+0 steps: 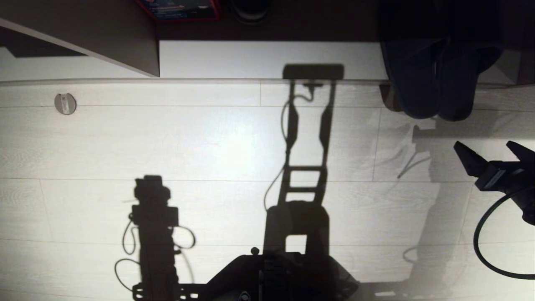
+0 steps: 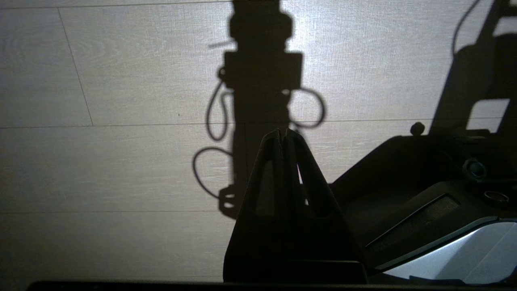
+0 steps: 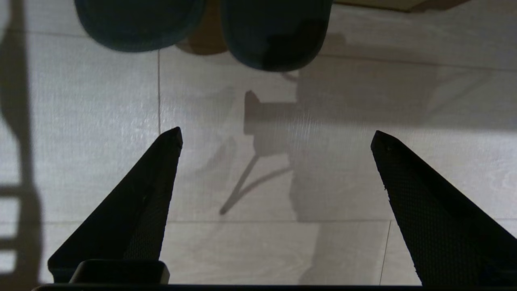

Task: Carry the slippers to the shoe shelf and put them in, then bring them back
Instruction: Pick up the slippers in the shoe cabinet

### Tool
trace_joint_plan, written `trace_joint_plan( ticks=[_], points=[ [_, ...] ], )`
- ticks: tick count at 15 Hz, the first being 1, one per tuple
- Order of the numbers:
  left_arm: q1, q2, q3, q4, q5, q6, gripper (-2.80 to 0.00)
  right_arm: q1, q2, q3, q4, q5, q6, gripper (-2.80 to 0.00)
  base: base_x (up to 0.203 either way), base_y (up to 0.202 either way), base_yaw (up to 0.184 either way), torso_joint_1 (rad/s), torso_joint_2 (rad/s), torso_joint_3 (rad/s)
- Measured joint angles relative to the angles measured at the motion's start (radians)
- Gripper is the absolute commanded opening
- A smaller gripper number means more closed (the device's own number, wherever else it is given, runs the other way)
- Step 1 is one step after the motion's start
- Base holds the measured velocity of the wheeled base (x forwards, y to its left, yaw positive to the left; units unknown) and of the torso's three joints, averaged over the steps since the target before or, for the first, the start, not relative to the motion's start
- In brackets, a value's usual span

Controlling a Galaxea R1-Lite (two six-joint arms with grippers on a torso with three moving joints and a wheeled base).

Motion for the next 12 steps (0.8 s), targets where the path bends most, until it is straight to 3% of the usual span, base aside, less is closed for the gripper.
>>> trace_joint_plan(
  ticks=[12],
  points=[
    [0.000,0.000,0.000,0.000,0.000,0.000,-2.80,0.003,0.148,-0.219,-0.062,0.000,0.057,0.00,0.000,0.000,0.000,0.000,0.00,0.000]
  ],
)
